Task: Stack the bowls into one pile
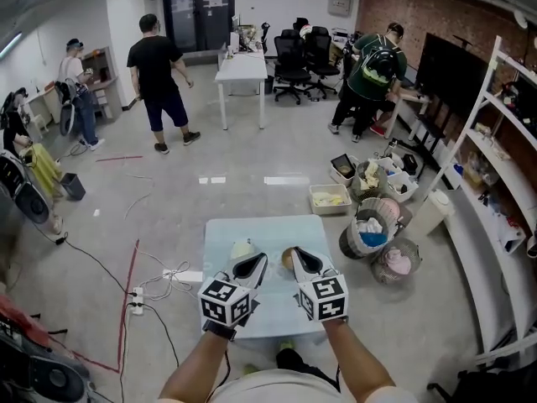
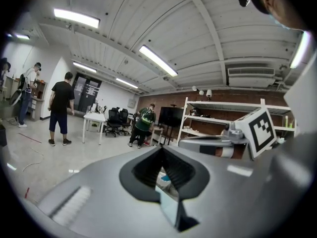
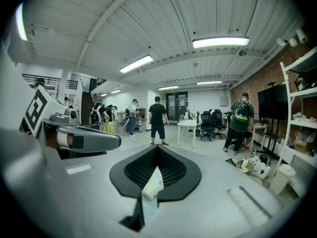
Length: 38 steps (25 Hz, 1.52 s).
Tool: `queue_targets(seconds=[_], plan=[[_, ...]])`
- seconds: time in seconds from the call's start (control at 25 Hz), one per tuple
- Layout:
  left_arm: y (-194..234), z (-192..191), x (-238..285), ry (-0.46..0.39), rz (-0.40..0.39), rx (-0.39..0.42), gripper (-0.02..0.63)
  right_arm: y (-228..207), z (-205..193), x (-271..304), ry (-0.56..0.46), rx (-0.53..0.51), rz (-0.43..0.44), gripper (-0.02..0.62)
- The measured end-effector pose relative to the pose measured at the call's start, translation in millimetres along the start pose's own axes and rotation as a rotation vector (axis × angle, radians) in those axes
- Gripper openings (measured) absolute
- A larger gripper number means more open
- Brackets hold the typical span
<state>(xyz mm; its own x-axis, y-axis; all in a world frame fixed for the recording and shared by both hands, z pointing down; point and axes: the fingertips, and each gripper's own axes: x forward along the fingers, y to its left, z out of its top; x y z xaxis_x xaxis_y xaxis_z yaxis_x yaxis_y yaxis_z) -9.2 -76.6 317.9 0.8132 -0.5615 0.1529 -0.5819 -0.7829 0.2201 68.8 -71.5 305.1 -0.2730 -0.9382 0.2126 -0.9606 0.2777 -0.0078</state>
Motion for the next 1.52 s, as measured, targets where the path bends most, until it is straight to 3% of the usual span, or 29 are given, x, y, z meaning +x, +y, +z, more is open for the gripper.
queue_targets(seconds=[0.48, 1.52], plan=[[-6, 61, -20, -0.092, 0.009, 0.052, 0.006, -9, 59, -22, -0.134, 0.057, -0.012, 0.009], [-3, 68, -27, -0.12, 0.014, 0.059, 0.006, -4, 61, -19, -0.154, 0.117, 0.007, 0.009]])
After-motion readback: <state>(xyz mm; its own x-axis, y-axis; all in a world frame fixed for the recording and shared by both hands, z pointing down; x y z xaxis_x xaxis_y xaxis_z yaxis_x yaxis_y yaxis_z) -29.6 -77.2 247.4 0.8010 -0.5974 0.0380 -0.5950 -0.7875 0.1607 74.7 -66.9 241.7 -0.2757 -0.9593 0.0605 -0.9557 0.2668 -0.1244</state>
